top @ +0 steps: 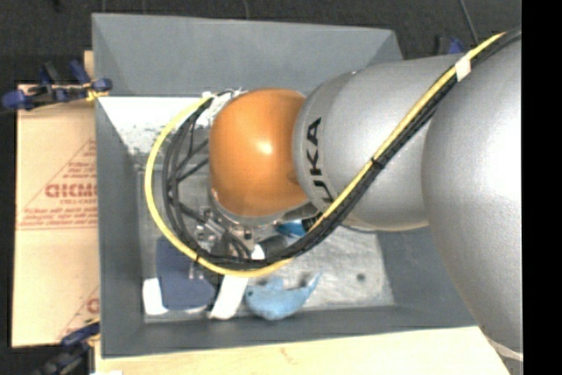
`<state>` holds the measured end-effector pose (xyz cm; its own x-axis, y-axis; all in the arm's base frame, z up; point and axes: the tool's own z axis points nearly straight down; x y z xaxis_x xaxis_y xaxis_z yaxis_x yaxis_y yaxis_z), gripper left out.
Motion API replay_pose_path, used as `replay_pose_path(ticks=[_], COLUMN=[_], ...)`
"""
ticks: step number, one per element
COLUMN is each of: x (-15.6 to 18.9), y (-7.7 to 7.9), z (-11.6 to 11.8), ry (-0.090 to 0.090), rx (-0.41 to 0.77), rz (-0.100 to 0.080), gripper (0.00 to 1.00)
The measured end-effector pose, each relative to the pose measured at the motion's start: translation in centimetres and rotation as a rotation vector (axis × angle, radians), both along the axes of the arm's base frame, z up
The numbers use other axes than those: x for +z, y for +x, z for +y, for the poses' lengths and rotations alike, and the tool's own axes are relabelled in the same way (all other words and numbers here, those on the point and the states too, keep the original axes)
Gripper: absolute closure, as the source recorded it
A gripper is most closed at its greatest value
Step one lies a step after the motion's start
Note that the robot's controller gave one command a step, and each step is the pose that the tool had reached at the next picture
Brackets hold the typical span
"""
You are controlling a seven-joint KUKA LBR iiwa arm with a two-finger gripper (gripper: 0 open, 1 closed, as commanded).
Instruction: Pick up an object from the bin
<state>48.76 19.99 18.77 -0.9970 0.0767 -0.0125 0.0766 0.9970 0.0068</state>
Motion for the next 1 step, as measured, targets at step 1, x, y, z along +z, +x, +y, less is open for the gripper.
replay_pose_path(ticks=[1], x=[-7.18], y=[1.71], z=[-2.0], ry=[-0.006], rx=[0.337], rz=[0.01], gripper=[1.0])
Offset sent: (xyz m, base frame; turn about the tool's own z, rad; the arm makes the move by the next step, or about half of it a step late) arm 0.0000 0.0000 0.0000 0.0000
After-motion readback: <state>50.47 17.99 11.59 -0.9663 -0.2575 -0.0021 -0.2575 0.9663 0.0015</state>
